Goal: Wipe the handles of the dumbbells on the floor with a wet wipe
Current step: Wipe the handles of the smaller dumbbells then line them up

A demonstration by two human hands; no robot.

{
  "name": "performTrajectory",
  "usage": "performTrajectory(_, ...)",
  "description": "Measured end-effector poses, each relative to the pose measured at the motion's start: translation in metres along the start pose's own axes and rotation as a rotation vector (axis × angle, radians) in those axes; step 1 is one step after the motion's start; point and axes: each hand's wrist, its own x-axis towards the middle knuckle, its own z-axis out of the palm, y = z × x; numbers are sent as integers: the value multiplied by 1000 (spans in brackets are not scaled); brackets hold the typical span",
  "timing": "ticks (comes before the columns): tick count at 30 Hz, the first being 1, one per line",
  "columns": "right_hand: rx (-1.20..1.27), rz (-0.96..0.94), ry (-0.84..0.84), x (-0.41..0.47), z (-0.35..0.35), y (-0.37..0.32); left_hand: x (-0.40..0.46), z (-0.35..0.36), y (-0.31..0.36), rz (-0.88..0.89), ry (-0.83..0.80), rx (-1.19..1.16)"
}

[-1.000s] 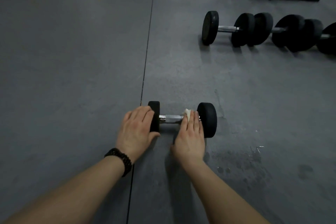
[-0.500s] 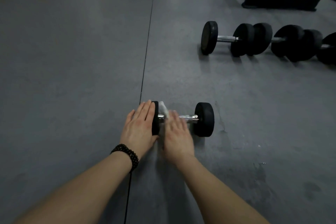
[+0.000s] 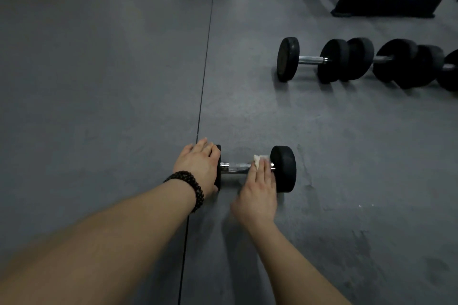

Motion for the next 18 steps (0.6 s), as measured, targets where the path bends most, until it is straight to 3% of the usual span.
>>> performTrajectory(4, -13, -336, -82, 6, 10, -19, -12, 14, 18, -91, 129, -44)
performTrajectory(7, -69, -144, 77, 5, 3, 8, -16, 20, 16, -78, 137, -52)
performTrajectory(9, -77, -36, 29, 1, -1, 13, -18, 22, 14, -66, 141, -67)
performTrajectory(11, -41, -64, 1, 0, -1, -3, -19, 23, 15, -64, 160, -71)
performTrajectory(13, -16, -227, -18, -1, 7, -20, -20, 23, 16, -65, 174, -80)
performTrajectory(15, -128, -331, -27, 1, 11, -18, -20, 22, 15, -65, 185, -93)
performTrajectory(18, -367, -179, -44, 5, -11, 12, -20, 22, 13, -55, 170, -79)
